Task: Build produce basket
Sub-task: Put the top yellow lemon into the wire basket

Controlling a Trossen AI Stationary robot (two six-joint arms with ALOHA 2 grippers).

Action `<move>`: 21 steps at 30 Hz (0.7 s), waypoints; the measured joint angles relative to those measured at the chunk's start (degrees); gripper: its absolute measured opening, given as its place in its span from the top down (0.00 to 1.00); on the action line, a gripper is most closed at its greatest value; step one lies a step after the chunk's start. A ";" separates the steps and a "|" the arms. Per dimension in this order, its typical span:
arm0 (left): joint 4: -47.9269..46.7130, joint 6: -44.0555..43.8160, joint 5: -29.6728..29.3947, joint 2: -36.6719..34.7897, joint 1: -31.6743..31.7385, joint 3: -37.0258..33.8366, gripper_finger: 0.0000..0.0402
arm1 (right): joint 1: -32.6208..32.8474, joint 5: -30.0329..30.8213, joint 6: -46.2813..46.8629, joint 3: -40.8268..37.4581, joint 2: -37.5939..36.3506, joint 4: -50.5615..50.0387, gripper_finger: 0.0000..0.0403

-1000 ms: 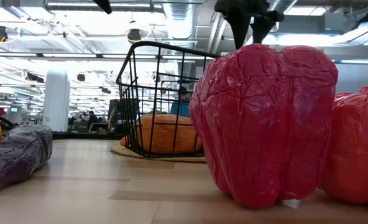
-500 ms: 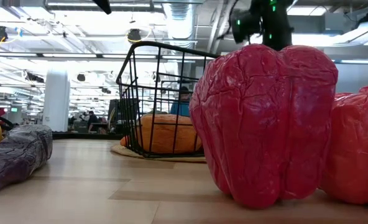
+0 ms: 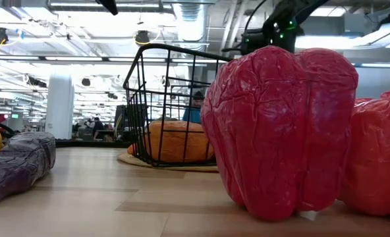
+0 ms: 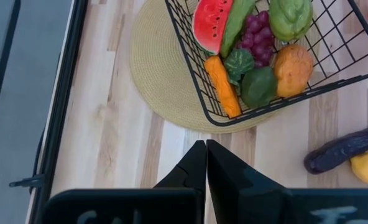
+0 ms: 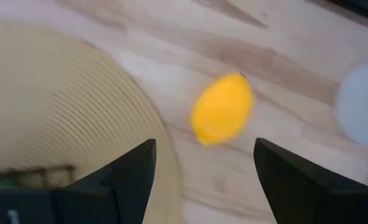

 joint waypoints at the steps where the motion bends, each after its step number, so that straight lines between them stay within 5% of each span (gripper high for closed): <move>1: 0.01 -0.02 -0.01 0.01 0.00 0.00 1.00 | -0.24 -0.04 0.81 -0.71 0.00 1.32 0.29; 21: 0.68 1.36 -0.11 0.00 -0.01 0.00 1.00 | -1.05 2.29 19.16 -10.85 0.40 14.43 0.29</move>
